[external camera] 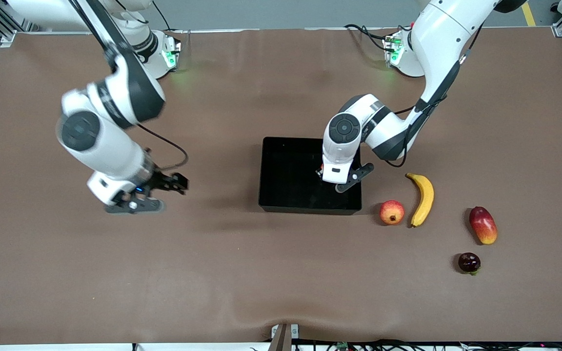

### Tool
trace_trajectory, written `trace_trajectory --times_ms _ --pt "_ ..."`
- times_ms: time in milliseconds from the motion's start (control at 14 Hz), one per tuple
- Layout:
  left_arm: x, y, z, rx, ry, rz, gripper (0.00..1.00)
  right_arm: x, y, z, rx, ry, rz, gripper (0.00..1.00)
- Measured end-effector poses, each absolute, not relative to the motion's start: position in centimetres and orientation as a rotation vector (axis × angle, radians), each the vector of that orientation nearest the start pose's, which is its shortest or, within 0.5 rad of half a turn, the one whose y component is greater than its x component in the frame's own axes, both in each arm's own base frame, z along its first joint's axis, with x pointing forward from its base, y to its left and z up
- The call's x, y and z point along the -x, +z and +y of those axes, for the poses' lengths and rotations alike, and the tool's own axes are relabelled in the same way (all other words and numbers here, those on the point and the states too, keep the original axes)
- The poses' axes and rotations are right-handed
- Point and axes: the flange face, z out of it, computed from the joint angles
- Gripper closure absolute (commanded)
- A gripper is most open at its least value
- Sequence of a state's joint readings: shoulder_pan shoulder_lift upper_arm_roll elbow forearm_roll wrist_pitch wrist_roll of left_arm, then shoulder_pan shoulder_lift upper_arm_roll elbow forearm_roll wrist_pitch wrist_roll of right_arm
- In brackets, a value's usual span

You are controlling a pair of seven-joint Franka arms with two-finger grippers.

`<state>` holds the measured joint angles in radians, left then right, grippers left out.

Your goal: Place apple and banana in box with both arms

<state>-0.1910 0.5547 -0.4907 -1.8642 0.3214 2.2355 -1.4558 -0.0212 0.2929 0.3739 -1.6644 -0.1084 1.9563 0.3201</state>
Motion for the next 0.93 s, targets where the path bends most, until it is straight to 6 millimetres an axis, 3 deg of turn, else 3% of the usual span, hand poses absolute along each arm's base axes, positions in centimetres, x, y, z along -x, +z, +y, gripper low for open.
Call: trace_trajectory --times_ms 143,429,571,643,714,786,929 --pt "-50.3 23.9 -37.4 2.916 0.089 -0.927 1.0 -61.0 47.7 16.2 3.163 -0.049 -0.131 0.0" --pt "-50.0 23.4 -37.3 2.886 0.06 -0.962 1.0 -61.2 51.2 6.8 3.181 -0.053 -0.176 0.0" --pt "-49.7 22.7 -37.4 2.869 0.05 -0.972 0.77 -60.3 53.3 3.4 3.17 -0.018 -0.129 0.0" --pt "-49.7 22.7 -37.4 2.867 0.046 -0.978 0.56 -59.7 54.7 2.3 3.171 0.008 -0.103 0.0" --pt "-49.7 22.8 -37.5 2.868 0.045 -0.979 0.14 -59.2 56.3 1.6 3.172 0.03 -0.083 0.0" --pt "-49.7 22.8 -37.5 2.868 0.045 -0.98 0.0 -58.7 58.1 1.0 3.173 0.05 -0.065 0.0" --pt "-49.8 22.8 -37.5 2.868 0.045 -0.98 0.0 -57.6 61.2 0.1 3.175 0.061 -0.034 0.0"
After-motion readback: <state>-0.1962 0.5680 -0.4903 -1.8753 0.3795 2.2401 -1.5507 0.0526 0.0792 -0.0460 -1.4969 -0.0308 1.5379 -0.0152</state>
